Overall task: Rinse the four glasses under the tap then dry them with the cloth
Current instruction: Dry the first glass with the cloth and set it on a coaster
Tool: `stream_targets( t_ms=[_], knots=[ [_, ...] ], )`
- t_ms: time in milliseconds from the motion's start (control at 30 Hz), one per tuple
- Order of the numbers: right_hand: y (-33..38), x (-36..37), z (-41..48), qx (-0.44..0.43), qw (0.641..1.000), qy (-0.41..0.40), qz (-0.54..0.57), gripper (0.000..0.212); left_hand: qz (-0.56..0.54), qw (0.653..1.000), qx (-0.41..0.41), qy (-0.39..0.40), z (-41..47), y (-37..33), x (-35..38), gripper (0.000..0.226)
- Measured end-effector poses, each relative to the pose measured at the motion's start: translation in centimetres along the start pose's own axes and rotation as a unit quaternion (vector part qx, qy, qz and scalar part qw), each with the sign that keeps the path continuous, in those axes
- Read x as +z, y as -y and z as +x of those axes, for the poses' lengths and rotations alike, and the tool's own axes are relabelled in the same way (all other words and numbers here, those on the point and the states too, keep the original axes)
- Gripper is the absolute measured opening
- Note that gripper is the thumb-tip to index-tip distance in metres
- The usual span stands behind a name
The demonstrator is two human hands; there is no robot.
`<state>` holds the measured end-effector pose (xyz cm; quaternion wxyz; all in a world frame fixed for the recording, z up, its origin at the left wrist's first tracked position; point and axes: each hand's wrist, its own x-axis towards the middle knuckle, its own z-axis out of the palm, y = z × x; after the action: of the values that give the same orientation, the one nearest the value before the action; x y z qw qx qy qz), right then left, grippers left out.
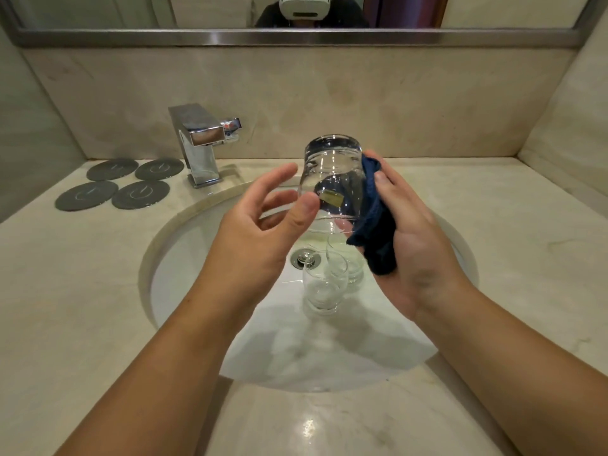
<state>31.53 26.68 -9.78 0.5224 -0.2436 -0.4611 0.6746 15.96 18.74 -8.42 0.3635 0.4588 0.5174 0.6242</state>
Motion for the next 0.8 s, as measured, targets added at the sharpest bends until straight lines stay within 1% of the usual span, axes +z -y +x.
stream_targets(
  t_ms=[33, 100, 133, 200, 267, 333, 400, 467, 533, 600, 667, 767, 800],
  knots=[
    [0.0, 0.1, -0.2, -0.015, 1.0, -0.017, -0.02, 0.033, 0.011, 1.0, 0.006, -0.011, 0.1, 0.1, 0.0, 0.042],
    [0.1, 0.2, -0.5, -0.046, 0.996, -0.039, -0.062, 0.029, -0.002, 1.0, 0.005, -0.009, 0.1, 0.2, 0.0, 0.03],
    [0.1, 0.3, -0.7, -0.061, 0.994, -0.037, -0.081, 0.029, -0.009, 1.0, -0.001, -0.006, 0.0, 0.2, 0.1, 0.033],
    [0.2, 0.6, -1.1, -0.083, 0.99, -0.025, -0.112, 0.031, 0.0, 1.0, -0.002, -0.005, -0.1, 0.3, 0.1, 0.05],
    [0.2, 0.7, -1.2, -0.085, 0.989, -0.017, -0.123, 0.032, 0.017, 1.0, -0.002, -0.009, -0.3, 0.1, 0.1, 0.06],
    [0.2, 0.8, -1.1, -0.072, 0.991, -0.011, -0.114, 0.032, -0.007, 1.0, -0.015, -0.011, -0.3, 0.0, -0.1, 0.056],
    [0.3, 0.8, -0.9, -0.05, 0.996, -0.006, -0.076, 0.031, -0.069, 0.997, -0.039, 0.004, -0.2, -0.1, -0.2, 0.053],
    [0.3, 0.7, -0.7, -0.012, 1.0, 0.013, -0.021, 0.035, -0.128, 0.99, -0.061, 0.027, -0.1, -0.2, -0.2, 0.057],
    [0.2, 0.7, -0.6, 0.012, 0.999, 0.034, 0.007, 0.04, -0.138, 0.988, -0.064, 0.038, -0.1, -0.3, -0.2, 0.065],
    [0.1, 0.5, -0.5, 0.005, 1.0, 0.028, 0.011, 0.039, -0.096, 0.993, -0.049, 0.038, -0.1, -0.2, -0.2, 0.06],
    [0.2, 0.4, -0.5, -0.014, 1.0, -0.006, -0.017, 0.033, -0.055, 0.997, -0.035, 0.028, -0.1, -0.2, -0.1, 0.049],
    [0.6, 0.7, -0.9, -0.049, 0.996, -0.025, -0.077, 0.028, -0.07, 0.997, -0.042, 0.009, 0.0, -0.2, -0.1, 0.035],
    [0.6, 0.7, -1.0, -0.064, 0.993, -0.018, -0.096, 0.029, -0.065, 0.997, -0.04, 0.006, -0.1, -0.2, -0.1, 0.036]
  ],
)
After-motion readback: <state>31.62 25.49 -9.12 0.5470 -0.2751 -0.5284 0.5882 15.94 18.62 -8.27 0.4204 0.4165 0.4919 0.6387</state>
